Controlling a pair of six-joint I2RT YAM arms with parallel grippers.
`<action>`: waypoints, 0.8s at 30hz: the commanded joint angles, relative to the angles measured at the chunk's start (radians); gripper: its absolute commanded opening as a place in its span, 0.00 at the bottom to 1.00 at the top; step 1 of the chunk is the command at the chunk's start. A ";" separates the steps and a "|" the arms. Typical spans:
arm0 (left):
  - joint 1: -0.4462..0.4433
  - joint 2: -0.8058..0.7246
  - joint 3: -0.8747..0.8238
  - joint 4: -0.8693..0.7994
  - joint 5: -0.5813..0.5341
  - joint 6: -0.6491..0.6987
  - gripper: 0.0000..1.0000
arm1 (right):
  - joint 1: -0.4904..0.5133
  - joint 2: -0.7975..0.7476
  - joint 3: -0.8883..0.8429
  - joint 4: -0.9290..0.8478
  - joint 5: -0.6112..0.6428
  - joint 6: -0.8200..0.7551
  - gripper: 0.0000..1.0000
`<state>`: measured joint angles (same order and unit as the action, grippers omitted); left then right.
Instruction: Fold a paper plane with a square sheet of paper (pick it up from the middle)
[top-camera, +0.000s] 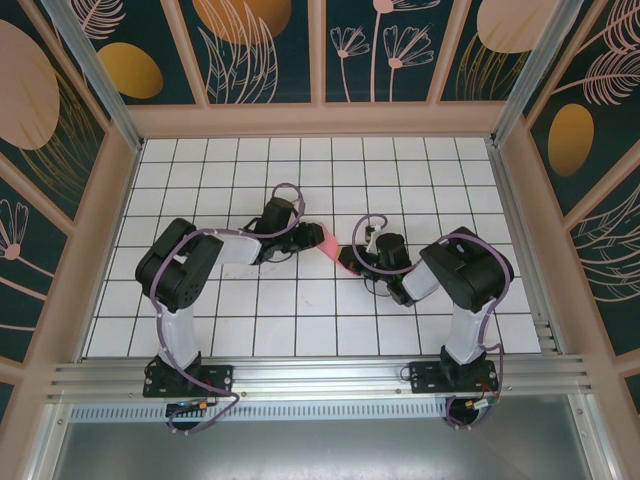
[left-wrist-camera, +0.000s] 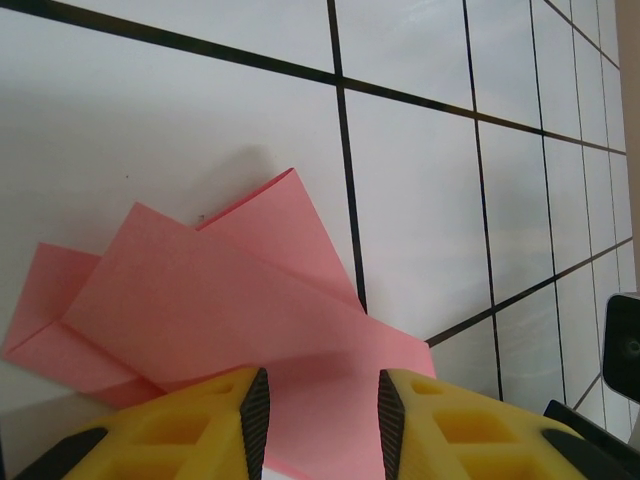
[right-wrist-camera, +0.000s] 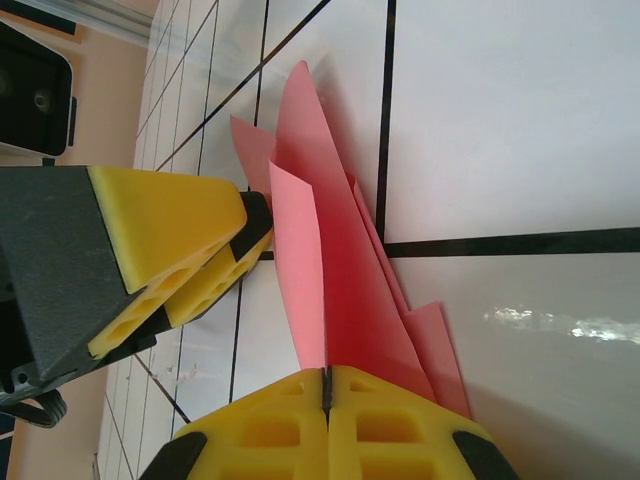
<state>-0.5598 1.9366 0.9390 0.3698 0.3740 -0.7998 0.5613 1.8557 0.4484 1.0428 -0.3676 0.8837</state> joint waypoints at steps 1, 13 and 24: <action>-0.008 0.019 0.028 0.000 0.018 0.028 0.37 | -0.009 0.018 -0.017 0.001 -0.006 0.027 0.00; -0.008 -0.029 0.011 0.023 0.044 0.039 0.41 | -0.051 0.036 -0.003 -0.071 -0.002 0.053 0.00; -0.029 -0.025 0.014 0.057 0.069 0.044 0.39 | -0.063 0.061 0.009 -0.129 0.012 0.082 0.00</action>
<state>-0.5774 1.9343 0.9455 0.3935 0.4171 -0.7815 0.5125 1.8694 0.4572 1.0241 -0.3798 0.9504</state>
